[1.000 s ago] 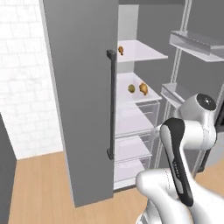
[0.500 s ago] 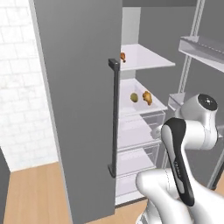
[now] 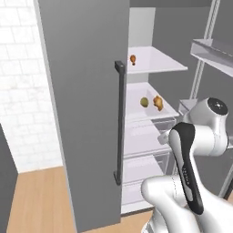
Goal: Place one potato and one chicken drumstick in each tupperware on the nearby counter, to pack two identical lunches.
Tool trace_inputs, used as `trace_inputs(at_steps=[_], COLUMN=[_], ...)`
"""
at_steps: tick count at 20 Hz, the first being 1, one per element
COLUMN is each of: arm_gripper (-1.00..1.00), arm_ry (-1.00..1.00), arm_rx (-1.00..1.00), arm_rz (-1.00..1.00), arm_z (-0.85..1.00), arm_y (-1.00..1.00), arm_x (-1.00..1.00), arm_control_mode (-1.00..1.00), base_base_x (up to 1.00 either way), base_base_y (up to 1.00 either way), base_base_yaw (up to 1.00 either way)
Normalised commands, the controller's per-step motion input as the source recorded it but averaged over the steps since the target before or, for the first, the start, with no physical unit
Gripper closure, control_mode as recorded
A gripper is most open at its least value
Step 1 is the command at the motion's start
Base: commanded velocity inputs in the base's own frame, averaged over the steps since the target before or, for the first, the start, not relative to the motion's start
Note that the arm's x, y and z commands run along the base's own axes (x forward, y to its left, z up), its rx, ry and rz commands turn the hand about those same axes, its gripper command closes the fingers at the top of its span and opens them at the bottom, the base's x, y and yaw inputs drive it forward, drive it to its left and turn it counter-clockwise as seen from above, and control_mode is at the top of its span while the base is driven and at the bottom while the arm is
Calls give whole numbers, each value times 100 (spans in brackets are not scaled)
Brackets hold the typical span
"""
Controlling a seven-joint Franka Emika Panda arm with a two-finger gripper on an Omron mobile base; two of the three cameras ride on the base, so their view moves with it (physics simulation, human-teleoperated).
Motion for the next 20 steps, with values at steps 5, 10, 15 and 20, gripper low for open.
trace_inputs(at_steps=[5,10,15,20], arm_gripper=[-100,-100,-100,-100], arm_ry=[0,0,-5,-15], arm_rx=[0,0,0,0], arm_rz=[0,0,-2,0], arm_z=[0,0,-1,49], arm_y=[0,0,3,1], arm_x=[0,0,34,14], arm_control_mode=[100,100,-100,-100], base_base_x=[49,68,0,0], base_base_y=[-42,9,0,0], base_base_yaw=[21,4,0,0])
